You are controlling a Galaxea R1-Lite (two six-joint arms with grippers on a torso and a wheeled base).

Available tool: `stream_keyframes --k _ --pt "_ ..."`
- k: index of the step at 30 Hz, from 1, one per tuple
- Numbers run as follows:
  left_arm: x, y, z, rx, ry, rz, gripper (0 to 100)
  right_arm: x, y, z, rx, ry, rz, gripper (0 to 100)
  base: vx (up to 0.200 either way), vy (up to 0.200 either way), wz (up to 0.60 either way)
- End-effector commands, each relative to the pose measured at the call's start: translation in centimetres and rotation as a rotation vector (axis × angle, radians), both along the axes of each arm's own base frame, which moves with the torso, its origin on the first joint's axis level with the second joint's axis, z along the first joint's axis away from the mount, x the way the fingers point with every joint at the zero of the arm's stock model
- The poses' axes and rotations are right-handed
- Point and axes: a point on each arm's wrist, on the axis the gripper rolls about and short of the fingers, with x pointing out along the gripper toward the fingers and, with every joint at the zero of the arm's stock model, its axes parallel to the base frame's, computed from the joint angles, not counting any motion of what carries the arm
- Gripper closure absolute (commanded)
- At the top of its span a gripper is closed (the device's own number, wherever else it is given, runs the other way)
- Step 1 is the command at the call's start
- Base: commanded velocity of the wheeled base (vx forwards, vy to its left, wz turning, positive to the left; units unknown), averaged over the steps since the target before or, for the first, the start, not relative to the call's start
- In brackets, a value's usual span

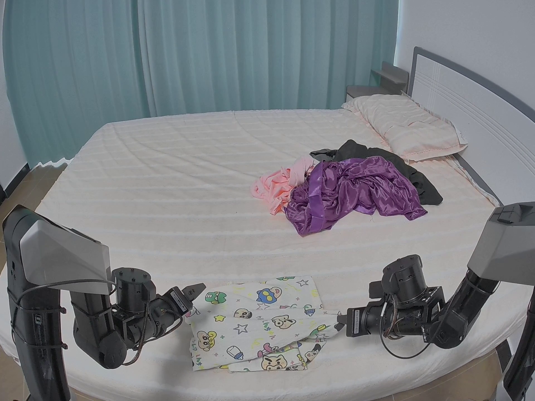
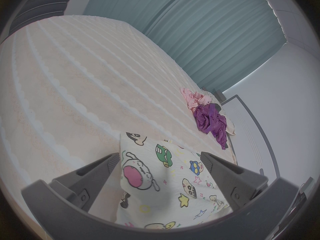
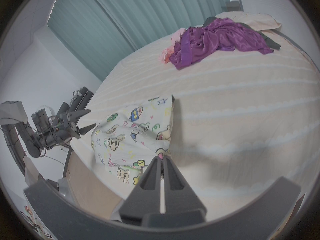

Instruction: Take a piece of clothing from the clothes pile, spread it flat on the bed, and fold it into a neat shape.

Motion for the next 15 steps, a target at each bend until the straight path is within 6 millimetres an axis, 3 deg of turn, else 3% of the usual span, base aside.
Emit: stream_keyframes --k 1,10,11,15 --pt "0.0 0.0 -0.1 0.0 0.002 0.002 0 -0.6 -0.1 -1.1 -0.014 0.051 0.021 100 0.0 0.0 0.0" --pt "0.2 0.0 0.0 -0.002 -0.003 0.003 0 -2.9 0.4 -2.2 -0.067 0.118 0.093 100 0.0 0.0 0.0" --pt "0.2 0.0 0.0 -0.002 -0.003 0.003 0 -3.1 0.4 -2.4 -0.082 0.131 0.1 0 0.0 0.0 0.0" --pt "0.2 0.0 0.0 -0.002 -0.005 0.003 0 -3.7 -0.1 -2.7 -0.146 0.174 0.139 0 0.0 0.0 0.0"
